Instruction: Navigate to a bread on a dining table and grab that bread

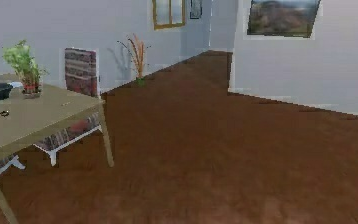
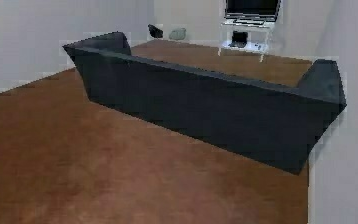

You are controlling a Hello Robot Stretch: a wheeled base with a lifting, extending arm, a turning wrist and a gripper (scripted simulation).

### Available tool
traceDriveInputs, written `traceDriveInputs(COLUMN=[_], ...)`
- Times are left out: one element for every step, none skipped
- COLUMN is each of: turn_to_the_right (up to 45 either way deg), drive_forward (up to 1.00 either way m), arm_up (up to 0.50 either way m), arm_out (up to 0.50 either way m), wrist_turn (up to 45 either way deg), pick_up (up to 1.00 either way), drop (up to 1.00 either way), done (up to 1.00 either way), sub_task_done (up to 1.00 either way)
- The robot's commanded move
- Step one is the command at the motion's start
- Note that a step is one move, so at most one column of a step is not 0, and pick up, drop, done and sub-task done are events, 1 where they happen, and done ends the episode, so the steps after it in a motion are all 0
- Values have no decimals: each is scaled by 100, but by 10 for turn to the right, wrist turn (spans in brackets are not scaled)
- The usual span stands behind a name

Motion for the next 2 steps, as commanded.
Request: traceDriveInputs(turn_to_the_right=[60, 0], drive_forward=[0, 100], arm_up=[0, 0], arm_out=[0, 0], wrist_turn=[0, 0], pick_up=[0, 0], drop=[0, 0], done=[0, 0], sub_task_done=[0, 0])
